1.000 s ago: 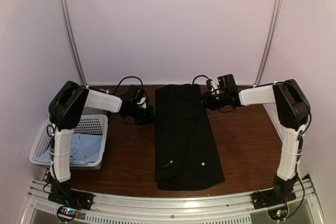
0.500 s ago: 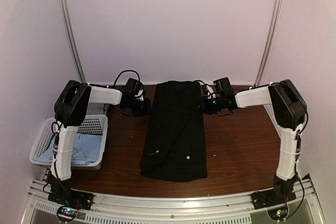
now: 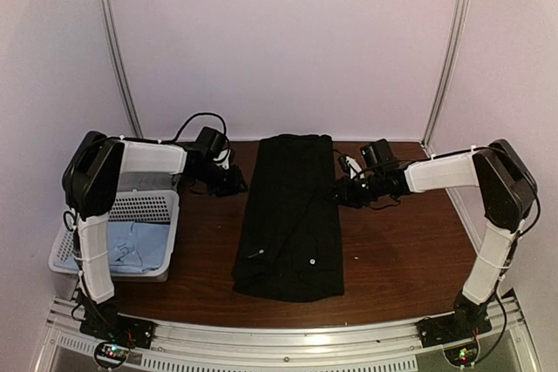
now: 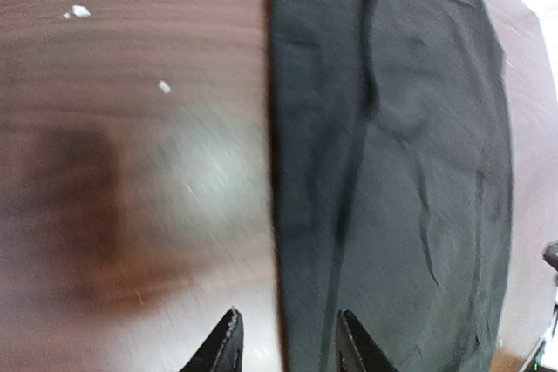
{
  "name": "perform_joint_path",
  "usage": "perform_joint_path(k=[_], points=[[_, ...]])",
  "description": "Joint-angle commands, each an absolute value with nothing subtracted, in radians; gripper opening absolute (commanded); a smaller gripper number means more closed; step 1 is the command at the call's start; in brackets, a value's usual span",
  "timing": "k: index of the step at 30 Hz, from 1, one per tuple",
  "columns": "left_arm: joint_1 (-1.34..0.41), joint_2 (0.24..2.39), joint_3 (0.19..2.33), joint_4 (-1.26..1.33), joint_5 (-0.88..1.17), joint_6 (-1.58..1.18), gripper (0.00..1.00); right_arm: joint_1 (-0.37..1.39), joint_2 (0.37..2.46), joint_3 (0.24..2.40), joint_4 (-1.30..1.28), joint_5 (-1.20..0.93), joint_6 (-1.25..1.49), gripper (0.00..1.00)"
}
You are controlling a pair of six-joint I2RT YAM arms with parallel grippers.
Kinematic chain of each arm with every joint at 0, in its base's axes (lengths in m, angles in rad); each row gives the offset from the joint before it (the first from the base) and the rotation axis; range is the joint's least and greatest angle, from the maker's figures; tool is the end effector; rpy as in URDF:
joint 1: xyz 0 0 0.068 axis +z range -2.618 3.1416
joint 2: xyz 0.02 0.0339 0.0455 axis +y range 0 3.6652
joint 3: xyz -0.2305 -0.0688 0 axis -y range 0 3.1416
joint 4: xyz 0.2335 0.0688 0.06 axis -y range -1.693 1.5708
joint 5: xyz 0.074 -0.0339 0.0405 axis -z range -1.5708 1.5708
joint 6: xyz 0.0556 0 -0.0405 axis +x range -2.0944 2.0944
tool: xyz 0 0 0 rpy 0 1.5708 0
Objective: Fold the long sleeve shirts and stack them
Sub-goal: Move the rectangle-folded shirt to the center of the board, then pick up the rectangle-folded shirt from the center of the board.
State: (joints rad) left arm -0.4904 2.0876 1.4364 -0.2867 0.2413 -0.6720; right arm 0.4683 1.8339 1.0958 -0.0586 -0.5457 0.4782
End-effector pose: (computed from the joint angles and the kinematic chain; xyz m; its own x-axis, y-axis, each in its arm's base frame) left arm 0.3745 -0.2150 0.1169 -0.9190 -0.1946 -0.3429 0.0127 0.8547 -0.5190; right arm 0.3243 0.1964 0.1364 -0.8930 -0.0109 -0.4499 -0.3364 0.6803 0.6512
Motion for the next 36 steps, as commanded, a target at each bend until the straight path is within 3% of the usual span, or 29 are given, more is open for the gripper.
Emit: perform_joint_path(k=[1, 15, 24, 36], points=[[-0.584, 1.953, 1.334, -0.307, 0.308, -0.620, 0.37, 0.528, 1.760, 0.999, -0.066, -0.549, 0.486, 0.37], [-0.837, 1.769, 0.988, -0.205, 0.439, -0.730, 0.33, 0.687, 1.589, 0.738, 0.056, -0.484, 0.600, 0.37], [-0.864, 1.715, 0.872, -0.144, 0.422, -0.778, 0.34, 0.754, 1.496, 0.637, 0.060, -0.432, 0.625, 0.39], [-0.813, 1.549, 0.800, -0.271, 0.297, -0.801, 0.44, 0.755, 1.379, 0.505, 0.058, -0.441, 0.680, 0.49]])
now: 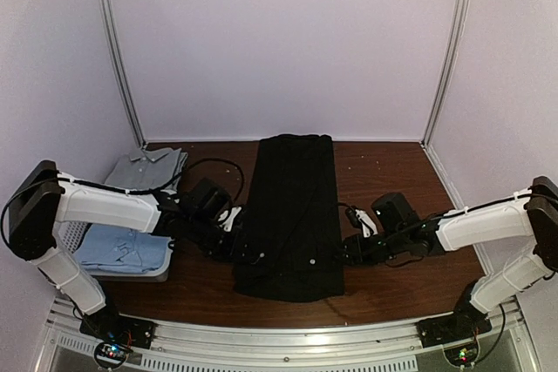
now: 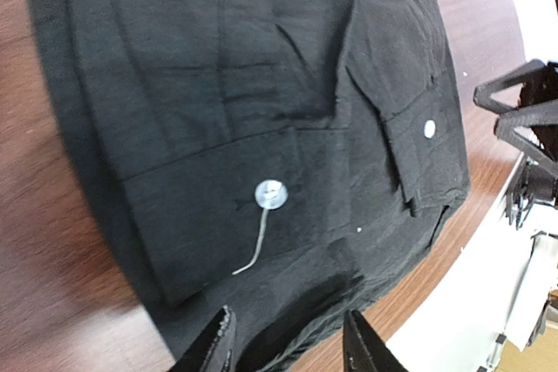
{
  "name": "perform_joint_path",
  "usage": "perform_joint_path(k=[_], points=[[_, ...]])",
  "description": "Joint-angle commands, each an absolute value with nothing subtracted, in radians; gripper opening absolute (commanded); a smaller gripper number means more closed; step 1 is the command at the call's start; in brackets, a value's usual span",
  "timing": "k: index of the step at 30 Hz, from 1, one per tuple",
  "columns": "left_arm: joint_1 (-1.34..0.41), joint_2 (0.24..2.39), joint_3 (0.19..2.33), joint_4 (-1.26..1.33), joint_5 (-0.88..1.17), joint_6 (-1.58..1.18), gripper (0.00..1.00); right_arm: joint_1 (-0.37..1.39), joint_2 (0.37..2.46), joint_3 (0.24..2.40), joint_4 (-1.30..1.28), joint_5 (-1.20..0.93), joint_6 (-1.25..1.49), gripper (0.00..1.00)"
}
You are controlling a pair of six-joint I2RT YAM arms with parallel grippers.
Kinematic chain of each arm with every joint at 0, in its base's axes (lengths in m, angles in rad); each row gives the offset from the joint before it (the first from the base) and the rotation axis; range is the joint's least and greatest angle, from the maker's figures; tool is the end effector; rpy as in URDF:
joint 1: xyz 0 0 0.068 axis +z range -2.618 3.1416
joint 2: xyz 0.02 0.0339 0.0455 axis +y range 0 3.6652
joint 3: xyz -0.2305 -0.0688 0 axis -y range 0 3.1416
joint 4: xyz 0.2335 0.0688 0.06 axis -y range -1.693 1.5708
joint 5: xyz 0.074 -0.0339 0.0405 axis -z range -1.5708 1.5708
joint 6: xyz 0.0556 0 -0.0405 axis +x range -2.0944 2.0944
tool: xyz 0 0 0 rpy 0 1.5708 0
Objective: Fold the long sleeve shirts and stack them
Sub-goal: Pick up the rectangle-folded shirt from the center of the board.
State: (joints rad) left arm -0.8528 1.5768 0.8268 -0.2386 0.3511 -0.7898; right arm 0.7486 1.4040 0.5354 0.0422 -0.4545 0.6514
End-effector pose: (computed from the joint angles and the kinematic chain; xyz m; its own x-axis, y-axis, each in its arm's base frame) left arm 0.1846 -0.2404 0.1233 -0.9774 0.1053 -0.1831 0.1952 0.7814 -0.5928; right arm 0.1756 0.1964 0.1101 -0.9314 -0.1217 -0.3430 -0.3329 0.6660 0.6676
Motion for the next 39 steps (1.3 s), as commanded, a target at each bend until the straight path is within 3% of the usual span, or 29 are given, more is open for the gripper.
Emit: perform_joint_path(k=[1, 26, 31, 39], points=[[-0.792, 1.547, 0.789, -0.260, 0.316, -0.796, 0.45, 0.755, 1.382, 0.495, 0.067, -0.447, 0.688, 0.50], [-0.711, 1.674, 0.736, -0.127, 0.548, -0.756, 0.44, 0.755, 1.493, 0.423, 0.269, -0.536, 0.863, 0.47], [-0.724, 1.686, 0.733, -0.099, 0.562, -0.770, 0.37, 0.754, 1.507, 0.429, 0.265, -0.535, 0.865, 0.42], [-0.726, 1.681, 0.736, -0.068, 0.590, -0.791, 0.14, 0.752, 1.523, 0.455, 0.265, -0.539, 0.857, 0.25]])
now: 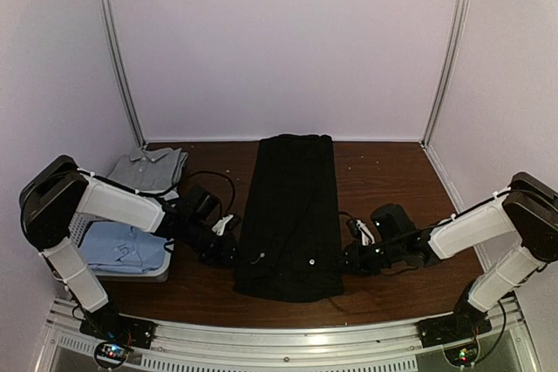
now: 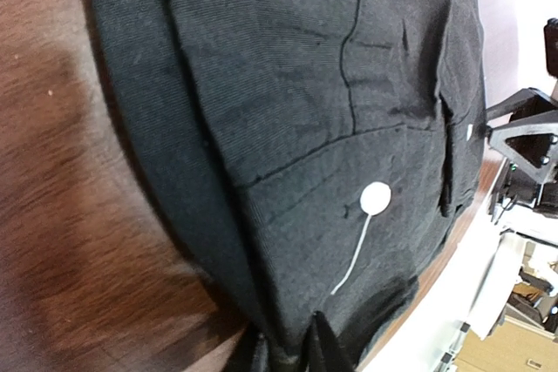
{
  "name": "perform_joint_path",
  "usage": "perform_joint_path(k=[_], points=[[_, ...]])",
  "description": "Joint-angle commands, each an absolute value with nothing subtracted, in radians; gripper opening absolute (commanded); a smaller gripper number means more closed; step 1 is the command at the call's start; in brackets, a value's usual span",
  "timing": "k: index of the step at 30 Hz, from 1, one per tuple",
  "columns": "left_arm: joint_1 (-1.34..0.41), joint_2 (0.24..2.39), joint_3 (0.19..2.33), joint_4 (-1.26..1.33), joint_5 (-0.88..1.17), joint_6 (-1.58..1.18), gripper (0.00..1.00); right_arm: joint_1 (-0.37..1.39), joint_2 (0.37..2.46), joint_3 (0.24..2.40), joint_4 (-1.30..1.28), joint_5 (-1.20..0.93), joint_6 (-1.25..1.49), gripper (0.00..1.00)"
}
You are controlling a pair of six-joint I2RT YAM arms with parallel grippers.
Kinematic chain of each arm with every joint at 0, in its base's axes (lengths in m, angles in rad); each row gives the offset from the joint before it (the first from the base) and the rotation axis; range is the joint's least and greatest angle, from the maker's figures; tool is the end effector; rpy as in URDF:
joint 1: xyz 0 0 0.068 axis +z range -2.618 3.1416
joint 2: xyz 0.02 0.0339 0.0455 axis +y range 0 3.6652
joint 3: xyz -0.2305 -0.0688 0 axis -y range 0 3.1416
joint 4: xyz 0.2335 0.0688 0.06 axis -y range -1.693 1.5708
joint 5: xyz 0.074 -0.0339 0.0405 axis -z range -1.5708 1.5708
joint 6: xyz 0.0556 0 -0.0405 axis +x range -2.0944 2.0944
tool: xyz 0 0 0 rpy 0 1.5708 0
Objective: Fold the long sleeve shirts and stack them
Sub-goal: Pick up the rectangle-folded shirt from the center of the board.
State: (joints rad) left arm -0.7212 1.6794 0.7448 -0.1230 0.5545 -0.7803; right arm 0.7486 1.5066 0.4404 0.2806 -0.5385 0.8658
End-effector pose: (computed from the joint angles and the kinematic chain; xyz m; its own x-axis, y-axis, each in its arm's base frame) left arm 0.1996 -0.2145 0.0848 -0.9965 0.0797 -0.0262 0.0767 0.7371 -0.6714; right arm 0.1686 0.1956 0.0820 -0.9831 -0.0209 -0.1819 -0.1561 0.6143 0.7735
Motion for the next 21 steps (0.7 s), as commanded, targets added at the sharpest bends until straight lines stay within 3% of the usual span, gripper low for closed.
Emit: perform_joint_path(k=[1, 7, 13, 21], points=[[-0.726, 1.679, 0.736, -0.062, 0.595, -0.795, 0.13, 0.753, 1.523, 0.459, 0.264, -0.539, 0.857, 0.24], [-0.726, 1.671, 0.747, -0.056, 0.609, -0.801, 0.03, 0.751, 1.518, 0.475, 0.264, -0.547, 0.856, 0.12], [-0.726, 1.654, 0.758, -0.053, 0.619, -0.811, 0.00, 0.743, 1.499, 0.487, 0.271, -0.556, 0.863, 0.01], [-0.724, 1.629, 0.767, -0.053, 0.624, -0.830, 0.00, 0.727, 1.470, 0.507, 0.265, -0.565, 0.865, 0.00]])
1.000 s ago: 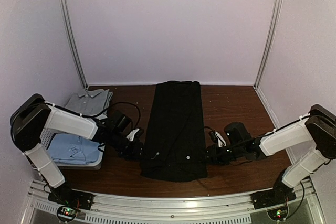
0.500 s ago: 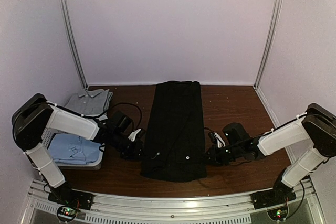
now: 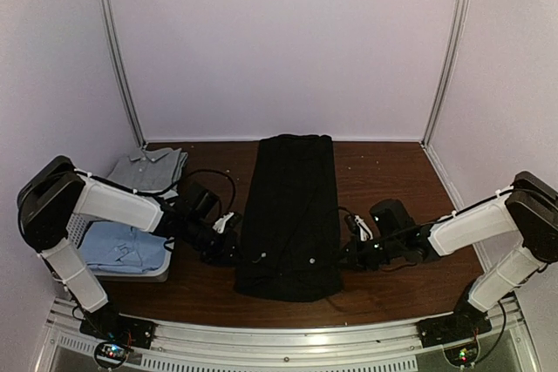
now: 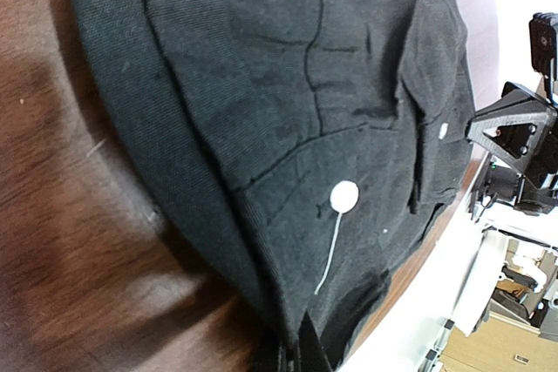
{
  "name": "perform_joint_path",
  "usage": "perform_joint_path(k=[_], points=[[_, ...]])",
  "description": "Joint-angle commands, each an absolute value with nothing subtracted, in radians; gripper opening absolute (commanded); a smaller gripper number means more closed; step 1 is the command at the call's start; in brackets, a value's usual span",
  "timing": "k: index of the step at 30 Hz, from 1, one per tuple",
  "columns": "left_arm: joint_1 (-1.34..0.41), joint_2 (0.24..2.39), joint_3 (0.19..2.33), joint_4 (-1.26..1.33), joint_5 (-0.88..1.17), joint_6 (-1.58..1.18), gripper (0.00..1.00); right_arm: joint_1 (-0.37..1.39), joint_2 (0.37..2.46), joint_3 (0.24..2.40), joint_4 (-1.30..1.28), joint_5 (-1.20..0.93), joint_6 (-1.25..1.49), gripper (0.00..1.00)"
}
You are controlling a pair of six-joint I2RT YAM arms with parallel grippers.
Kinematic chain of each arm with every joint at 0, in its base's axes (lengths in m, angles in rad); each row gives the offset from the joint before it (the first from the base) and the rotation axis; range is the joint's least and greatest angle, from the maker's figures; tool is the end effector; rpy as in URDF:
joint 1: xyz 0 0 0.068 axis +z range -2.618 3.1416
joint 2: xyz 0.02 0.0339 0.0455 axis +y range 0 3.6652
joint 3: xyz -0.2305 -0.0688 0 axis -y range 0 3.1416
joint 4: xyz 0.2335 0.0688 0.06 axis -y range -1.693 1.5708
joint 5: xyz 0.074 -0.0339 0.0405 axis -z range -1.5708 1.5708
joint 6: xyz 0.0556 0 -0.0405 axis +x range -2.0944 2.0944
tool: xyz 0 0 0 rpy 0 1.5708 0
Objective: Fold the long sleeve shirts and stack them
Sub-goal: Pick up the rectangle-folded shirt from the center of the board.
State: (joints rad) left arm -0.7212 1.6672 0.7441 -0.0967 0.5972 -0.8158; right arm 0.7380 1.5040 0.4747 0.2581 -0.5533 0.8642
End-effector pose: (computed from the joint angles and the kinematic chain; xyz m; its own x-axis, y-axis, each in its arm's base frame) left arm 0.2000 -0.2174 0.0907 -0.9971 0.0748 -0.0098 0.0597 0.7021 -0.7096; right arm 0.1752 0.1988 0.0898 -0.9822 -0.0186 -0.1870 -0.1605 0.6007 0.7832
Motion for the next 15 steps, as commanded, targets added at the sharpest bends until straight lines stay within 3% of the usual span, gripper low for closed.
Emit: perform_joint_path(k=[1, 15], points=[[-0.724, 1.625, 0.767, -0.051, 0.628, -0.835, 0.00, 0.726, 1.467, 0.509, 0.265, -0.565, 0.866, 0.00], [-0.635, 1.630, 0.816, -0.007, 0.683, -0.879, 0.00, 0.653, 1.454, 0.592, 0.298, -0.552, 0.885, 0.00]])
